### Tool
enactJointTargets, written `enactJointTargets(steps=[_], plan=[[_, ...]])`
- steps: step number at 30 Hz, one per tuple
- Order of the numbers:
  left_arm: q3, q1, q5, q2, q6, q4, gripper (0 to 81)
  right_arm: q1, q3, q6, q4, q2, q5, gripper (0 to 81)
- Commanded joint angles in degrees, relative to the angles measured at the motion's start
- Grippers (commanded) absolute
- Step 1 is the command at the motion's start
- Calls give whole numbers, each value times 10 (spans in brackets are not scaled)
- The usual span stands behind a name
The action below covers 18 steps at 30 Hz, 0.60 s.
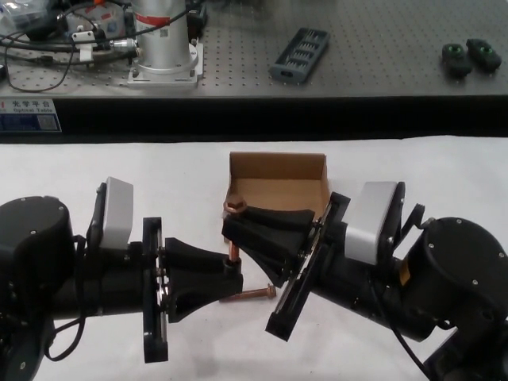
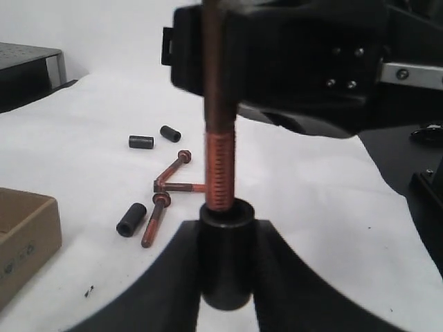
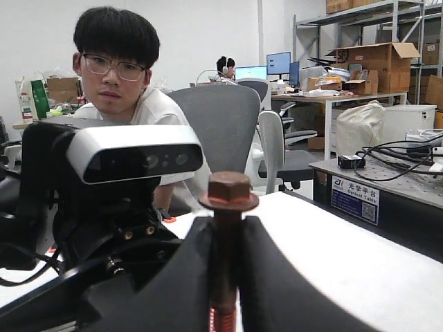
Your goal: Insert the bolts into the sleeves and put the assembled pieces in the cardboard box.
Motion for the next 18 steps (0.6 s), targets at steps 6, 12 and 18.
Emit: enactJointTargets(steps=[6,12,18], plan=[[-6,-2,9,-1,-13,-23,6,-1,-5,17,-9,21,-7,66],[-6,-2,9,-1,-13,-23,6,6,-5,17,-8,22,-7,66],[-6,-2,9,-1,-18,-38,6,6,-5,17,16,22,-7,66]])
